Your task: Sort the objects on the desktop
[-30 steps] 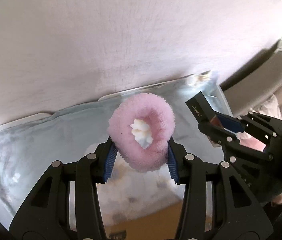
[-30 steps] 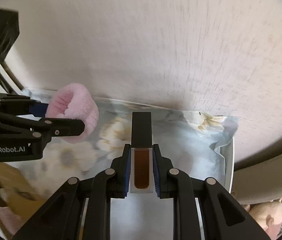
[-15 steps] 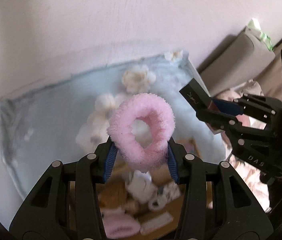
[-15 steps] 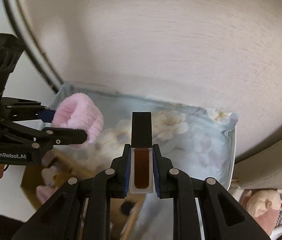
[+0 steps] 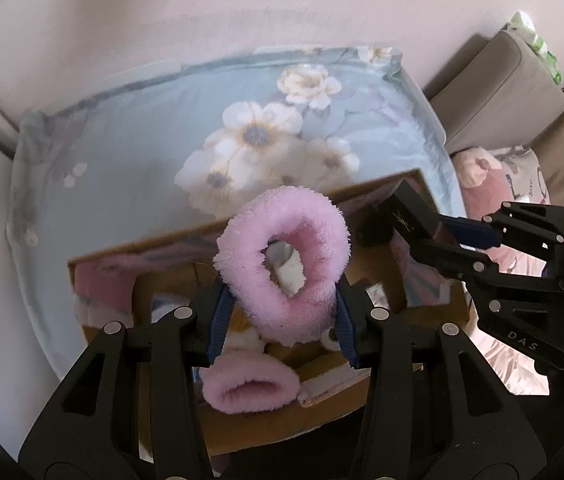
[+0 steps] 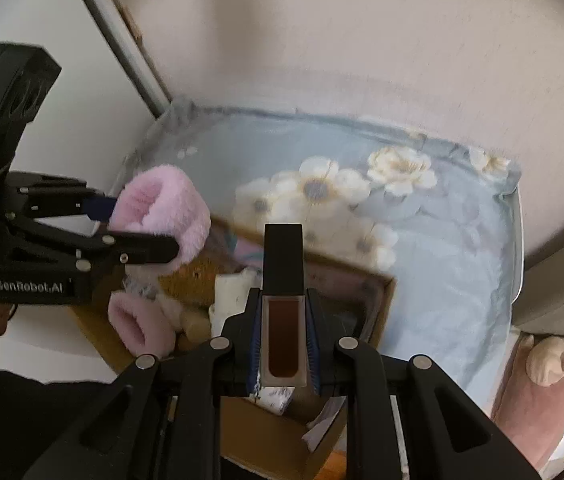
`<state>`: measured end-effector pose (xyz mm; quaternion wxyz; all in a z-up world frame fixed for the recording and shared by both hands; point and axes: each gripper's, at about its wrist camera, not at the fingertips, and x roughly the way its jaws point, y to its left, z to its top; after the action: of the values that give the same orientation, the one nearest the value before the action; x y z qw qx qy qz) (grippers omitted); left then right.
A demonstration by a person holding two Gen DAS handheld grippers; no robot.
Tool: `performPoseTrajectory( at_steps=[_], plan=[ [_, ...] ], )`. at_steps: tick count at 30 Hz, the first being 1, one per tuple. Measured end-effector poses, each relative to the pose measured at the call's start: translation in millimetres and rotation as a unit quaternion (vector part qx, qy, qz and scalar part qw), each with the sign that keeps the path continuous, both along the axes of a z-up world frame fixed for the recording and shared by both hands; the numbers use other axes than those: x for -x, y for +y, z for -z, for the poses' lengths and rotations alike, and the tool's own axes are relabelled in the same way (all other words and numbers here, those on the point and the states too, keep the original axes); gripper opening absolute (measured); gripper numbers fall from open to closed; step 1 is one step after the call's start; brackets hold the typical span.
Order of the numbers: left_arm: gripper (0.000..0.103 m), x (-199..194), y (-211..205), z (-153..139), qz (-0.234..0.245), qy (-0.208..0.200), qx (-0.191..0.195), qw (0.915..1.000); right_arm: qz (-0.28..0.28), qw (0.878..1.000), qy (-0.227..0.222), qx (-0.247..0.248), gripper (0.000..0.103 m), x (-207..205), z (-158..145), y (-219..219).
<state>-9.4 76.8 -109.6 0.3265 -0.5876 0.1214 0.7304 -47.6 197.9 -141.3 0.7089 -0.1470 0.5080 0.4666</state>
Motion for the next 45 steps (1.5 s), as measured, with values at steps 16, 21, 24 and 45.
performPoseTrajectory(
  at_steps=[16, 21, 24, 45],
  plan=[
    [0.041, -17, -7, 17, 0.0, -0.02, 0.008, 0.9998, 0.004, 1.0, 0.015, 0.022, 0.018, 16, 22, -7],
    [0.062, -18, -5, 17, -0.002, -0.014, 0.018, 0.9997, 0.002, 0.999, 0.017, 0.029, 0.018, 15, 24, -5],
    [0.103, -19, -6, 17, 0.0, 0.002, 0.033, 0.9995, 0.0, 0.999, 0.01, 0.042, 0.031, 16, 25, -3],
    [0.103, -16, -18, 11, -0.003, 0.023, 0.045, 0.9987, 0.024, 0.999, 0.011, 0.04, 0.08, 10, 22, -7]
  ],
)
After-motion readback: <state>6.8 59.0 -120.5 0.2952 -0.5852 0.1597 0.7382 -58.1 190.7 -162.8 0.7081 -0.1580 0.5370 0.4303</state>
